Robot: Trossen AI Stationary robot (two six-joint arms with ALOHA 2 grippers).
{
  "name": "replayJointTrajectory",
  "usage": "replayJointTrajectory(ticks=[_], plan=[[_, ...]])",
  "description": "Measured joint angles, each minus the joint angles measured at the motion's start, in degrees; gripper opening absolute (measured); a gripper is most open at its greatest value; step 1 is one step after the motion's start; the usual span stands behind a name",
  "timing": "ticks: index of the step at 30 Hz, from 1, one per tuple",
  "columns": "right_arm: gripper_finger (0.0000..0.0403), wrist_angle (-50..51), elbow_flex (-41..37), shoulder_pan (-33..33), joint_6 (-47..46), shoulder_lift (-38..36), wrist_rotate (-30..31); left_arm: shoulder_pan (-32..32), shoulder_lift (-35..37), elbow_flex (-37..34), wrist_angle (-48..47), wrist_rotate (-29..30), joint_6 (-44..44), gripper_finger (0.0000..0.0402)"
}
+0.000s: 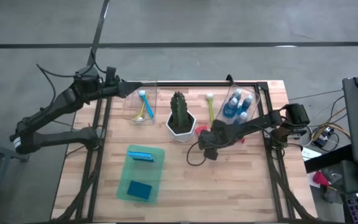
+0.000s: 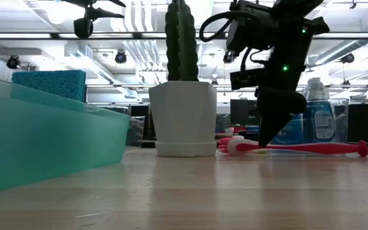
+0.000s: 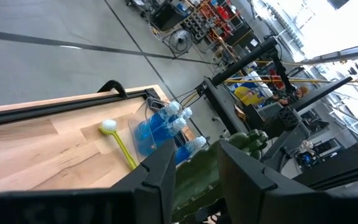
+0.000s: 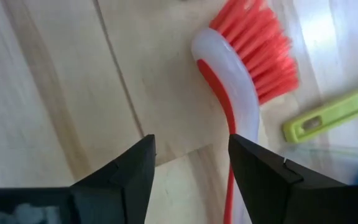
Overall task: Pick & Place Kitchen Sink Supplies
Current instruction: Put the red dishwashing brush into the left transparent bin
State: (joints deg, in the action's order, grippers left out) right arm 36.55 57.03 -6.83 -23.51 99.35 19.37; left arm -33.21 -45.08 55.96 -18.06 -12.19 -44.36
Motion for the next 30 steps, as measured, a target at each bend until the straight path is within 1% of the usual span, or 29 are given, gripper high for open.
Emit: replayJointTrajectory(ticks=[3,7,9,13,17,21,23,27,30], plan=[[0.0199,-0.11,0.1,0.17,1.41,0.04,0.15,0.0,0.0,0.0,0.0,-0.02,0.0,0.011],[0.0193,3.0,2.54,0.24,1.32,0.24,-0.46,0.0,0.0,0.0,0.0,0.0,-0.09,0.011],[0.019,3.25,3.26,0.24,1.43,0.24,0.89,0.0,0.0,0.0,0.01,-0.01,-0.11,0.011],[0.0187,2.59,3.33,1.22,1.19,0.24,5.46,0.0,0.0,0.0,0.01,0.0,-0.12,0.011],[0.0189,1.49,1.8,3.68,1.16,1.71,3.48,0.0,0.0,0.0,0.02,0.0,-0.15,0.011],[0.0185,1.31,2.1,4.83,2.37,3.63,2.09,0.0,0.04,0.0,0.0,-0.04,-0.73,0.011],[0.018,0.81,2.03,4.81,4.12,4.31,2.72,-0.04,0.13,0.0,0.0,-0.41,-0.8,0.011],[0.0159,-0.17,2.62,4.98,7.11,4.46,0.73,-0.04,0.28,0.0,-0.15,-0.61,-0.81,0.011],[0.0133,-0.36,3.1,5.57,8.88,4.52,-0.67,-0.04,0.28,-0.01,-0.51,-0.58,-0.73,0.011]])
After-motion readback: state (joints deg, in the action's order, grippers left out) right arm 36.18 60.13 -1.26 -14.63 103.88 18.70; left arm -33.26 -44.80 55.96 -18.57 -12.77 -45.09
